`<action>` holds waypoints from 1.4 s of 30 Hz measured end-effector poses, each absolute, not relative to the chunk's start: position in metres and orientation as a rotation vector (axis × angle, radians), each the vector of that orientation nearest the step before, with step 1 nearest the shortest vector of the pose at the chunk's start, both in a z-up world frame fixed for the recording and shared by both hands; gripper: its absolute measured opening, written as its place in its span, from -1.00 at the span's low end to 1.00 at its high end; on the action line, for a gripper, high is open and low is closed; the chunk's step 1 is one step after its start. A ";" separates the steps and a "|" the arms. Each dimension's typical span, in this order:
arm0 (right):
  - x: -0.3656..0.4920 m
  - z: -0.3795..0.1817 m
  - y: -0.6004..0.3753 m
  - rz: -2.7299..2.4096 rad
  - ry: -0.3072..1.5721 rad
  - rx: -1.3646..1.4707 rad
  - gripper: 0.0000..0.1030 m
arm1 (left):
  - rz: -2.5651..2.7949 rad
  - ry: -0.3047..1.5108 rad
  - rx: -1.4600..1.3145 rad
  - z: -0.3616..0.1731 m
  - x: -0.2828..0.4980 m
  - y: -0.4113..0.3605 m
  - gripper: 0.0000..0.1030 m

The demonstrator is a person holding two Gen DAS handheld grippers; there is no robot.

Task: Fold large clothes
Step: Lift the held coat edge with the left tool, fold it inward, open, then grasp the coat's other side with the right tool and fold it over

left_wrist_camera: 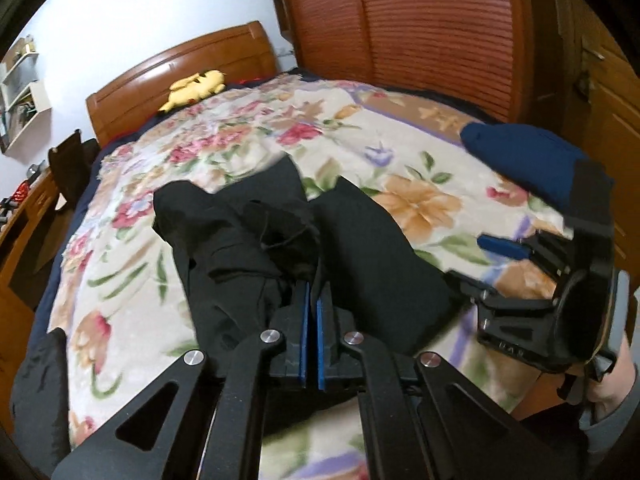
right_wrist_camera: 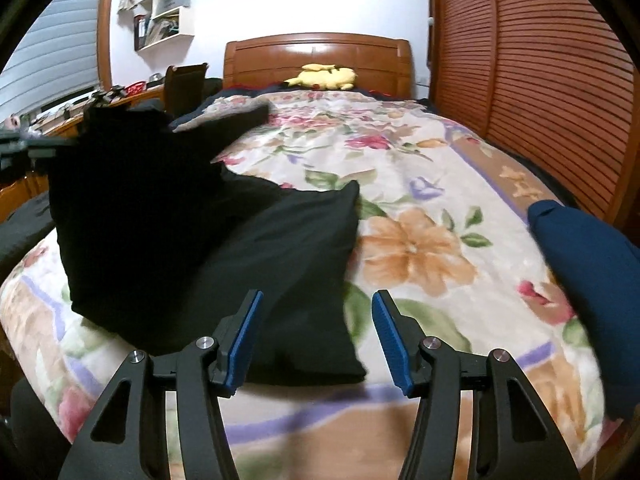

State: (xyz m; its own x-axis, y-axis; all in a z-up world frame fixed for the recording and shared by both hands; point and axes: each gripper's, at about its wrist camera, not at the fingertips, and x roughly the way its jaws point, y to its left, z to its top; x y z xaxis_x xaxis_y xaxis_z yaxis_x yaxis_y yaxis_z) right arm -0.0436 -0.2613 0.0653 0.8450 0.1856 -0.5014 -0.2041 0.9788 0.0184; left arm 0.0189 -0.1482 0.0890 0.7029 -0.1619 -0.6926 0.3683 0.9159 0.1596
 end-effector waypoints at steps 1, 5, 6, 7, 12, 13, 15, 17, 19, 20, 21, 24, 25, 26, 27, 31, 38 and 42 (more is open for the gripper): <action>-0.043 0.066 -0.263 0.204 0.529 -0.028 0.12 | -0.298 0.739 0.298 0.085 0.019 -0.149 -0.94; -0.044 0.066 -0.268 0.207 0.530 -0.017 0.12 | -0.294 0.735 0.266 0.077 0.013 -0.143 -0.87; -0.044 0.066 -0.267 0.209 0.530 -0.018 0.12 | -0.298 0.729 0.255 0.077 0.009 -0.140 -0.79; -0.044 0.066 -0.268 0.210 0.531 -0.021 0.12 | -0.308 0.708 0.223 0.079 0.001 -0.133 -0.72; -0.045 0.068 -0.266 0.226 0.521 -0.015 0.12 | -0.320 0.622 0.198 0.082 -0.032 -0.120 -0.07; -0.046 0.070 -0.265 0.231 0.514 -0.013 0.12 | -0.313 0.610 0.199 0.082 -0.041 -0.115 0.02; -0.047 0.074 -0.263 0.241 0.504 -0.007 0.12 | -0.324 0.605 0.180 0.082 -0.050 -0.105 0.44; -0.049 0.078 -0.259 0.253 0.489 0.000 0.12 | -0.324 0.597 0.152 0.082 -0.058 -0.092 0.53; -0.051 0.083 -0.253 0.266 0.474 0.006 0.12 | -0.311 0.590 0.135 0.080 -0.063 -0.079 0.53; -0.052 0.087 -0.250 0.274 0.463 0.008 0.12 | -0.302 0.587 0.125 0.079 -0.065 -0.072 0.53; -0.054 0.089 -0.248 0.282 0.452 0.012 0.12 | -0.295 0.586 0.117 0.077 -0.065 -0.067 0.54; -0.058 0.093 -0.238 0.311 0.422 0.020 0.12 | -0.257 0.587 0.099 0.069 -0.069 -0.042 0.54; -0.060 0.093 -0.234 0.328 0.410 0.020 0.12 | -0.247 0.589 0.095 0.065 -0.069 -0.035 0.54; -0.060 0.093 -0.230 0.339 0.407 0.018 0.12 | -0.235 0.593 0.087 0.062 -0.069 -0.026 0.54; -0.059 0.094 -0.225 0.352 0.407 0.013 0.12 | -0.224 0.599 0.079 0.058 -0.068 -0.017 0.54; -0.050 0.095 -0.206 0.400 0.395 0.009 0.12 | -0.187 0.606 0.041 0.046 -0.065 0.014 0.54; -0.015 0.105 -0.172 0.449 0.404 -0.019 0.28 | -0.138 0.606 -0.026 0.026 -0.066 0.060 0.54; 0.007 0.119 -0.145 0.474 0.401 -0.085 0.43 | -0.126 0.611 -0.051 0.017 -0.069 0.077 0.54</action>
State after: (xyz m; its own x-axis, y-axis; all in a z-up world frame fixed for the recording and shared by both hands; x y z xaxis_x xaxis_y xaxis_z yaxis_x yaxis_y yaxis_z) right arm 0.0067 -0.1453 0.1186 0.8135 0.4274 -0.3943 -0.4602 0.8877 0.0127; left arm -0.0691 0.0770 0.0168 0.8114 -0.1333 -0.5691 0.1030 0.9910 -0.0853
